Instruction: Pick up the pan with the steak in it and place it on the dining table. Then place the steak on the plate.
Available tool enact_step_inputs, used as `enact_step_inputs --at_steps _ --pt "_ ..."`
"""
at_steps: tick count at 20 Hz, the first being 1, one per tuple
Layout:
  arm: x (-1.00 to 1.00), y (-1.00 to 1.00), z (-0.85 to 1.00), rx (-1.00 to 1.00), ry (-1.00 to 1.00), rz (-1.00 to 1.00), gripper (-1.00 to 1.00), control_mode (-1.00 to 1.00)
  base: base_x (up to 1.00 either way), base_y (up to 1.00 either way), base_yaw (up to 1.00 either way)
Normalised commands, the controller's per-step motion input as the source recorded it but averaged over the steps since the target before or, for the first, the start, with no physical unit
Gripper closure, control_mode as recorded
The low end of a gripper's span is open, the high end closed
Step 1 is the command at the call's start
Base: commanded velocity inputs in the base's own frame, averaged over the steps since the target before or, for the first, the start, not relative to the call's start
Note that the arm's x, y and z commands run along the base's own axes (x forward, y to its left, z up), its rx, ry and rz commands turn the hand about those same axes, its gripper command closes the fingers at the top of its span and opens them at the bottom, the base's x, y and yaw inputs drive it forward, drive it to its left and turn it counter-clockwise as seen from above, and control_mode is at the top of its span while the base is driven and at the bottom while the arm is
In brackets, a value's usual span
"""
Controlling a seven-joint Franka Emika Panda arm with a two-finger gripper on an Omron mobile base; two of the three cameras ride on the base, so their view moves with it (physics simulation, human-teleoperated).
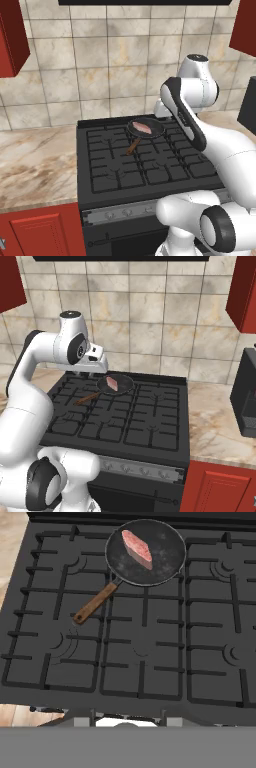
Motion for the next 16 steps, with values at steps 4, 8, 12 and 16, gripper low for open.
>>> enact_step_inputs --at_steps 4,8,12,16 --pt "0.0 0.09 0.0 0.02 0.0 0.0 -1.0 -1.0 0.0 0.0 0.0" --pt "0.0 0.1 0.0 0.02 0.0 0.0 -1.0 -1.0 0.0 0.0 0.0" --pt "0.0 0.12 0.0 0.02 0.0 0.0 -1.0 -1.0 0.0 0.0 0.0" --pt "0.17 0.35 -0.04 0.07 0.02 -0.03 -1.0 -1.0 0.0 0.0 0.0"
